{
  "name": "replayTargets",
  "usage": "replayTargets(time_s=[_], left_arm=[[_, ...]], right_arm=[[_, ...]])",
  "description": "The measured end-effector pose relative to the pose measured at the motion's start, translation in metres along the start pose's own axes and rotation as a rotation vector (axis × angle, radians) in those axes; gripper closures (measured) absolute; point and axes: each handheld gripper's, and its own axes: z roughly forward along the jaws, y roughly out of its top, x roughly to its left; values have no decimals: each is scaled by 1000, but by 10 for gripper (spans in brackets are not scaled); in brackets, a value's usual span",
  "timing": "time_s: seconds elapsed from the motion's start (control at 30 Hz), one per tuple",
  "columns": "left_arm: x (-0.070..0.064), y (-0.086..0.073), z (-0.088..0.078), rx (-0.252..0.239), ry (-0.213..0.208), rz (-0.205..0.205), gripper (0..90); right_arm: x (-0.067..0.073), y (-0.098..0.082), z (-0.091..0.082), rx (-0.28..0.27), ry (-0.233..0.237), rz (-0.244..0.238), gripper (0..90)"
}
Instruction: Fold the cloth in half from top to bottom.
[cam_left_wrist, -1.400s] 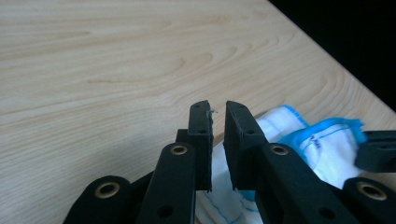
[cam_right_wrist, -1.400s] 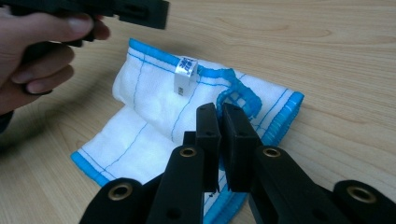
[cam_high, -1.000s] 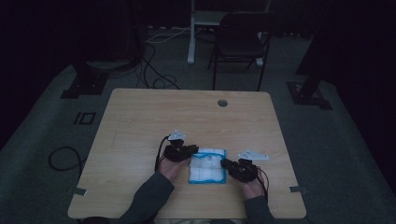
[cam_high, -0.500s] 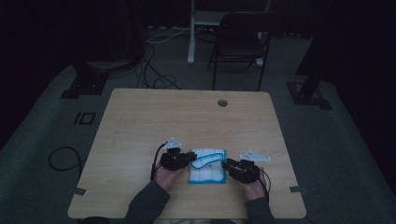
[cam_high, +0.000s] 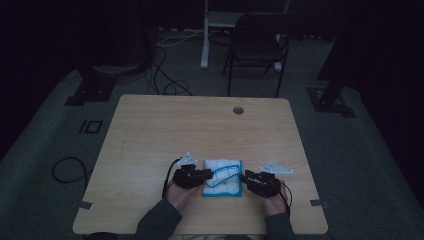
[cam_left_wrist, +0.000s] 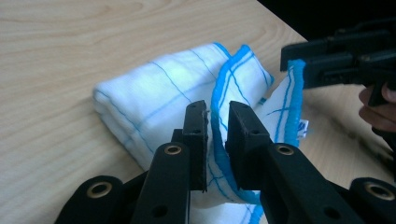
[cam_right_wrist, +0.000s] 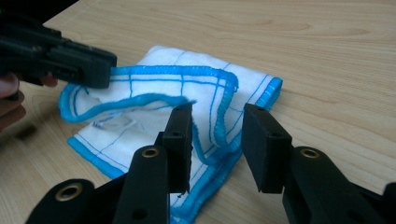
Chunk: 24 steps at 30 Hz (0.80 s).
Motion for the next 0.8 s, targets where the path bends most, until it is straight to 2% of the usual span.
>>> replayTargets(time_s=[0.17, 0.47, 0.5, 0.7, 0.8], left_arm=[[-4, -4, 2, 15, -10, 11, 779], [-14, -8, 0, 26, -34, 41, 768], [-17, -11, -2, 32, -37, 55, 766], [-18, -18, -8, 43, -36, 60, 758], [-17, -22, -14, 29, -26, 47, 757]], right_arm=[[0, 1, -4, -12, 0, -16, 608], [-6, 1, -10, -42, -18, 8, 596], [-8, 1, -11, -48, -20, 11, 594], [-12, 0, -13, -58, -33, 28, 591], [-14, 0, -14, -64, -38, 38, 591]])
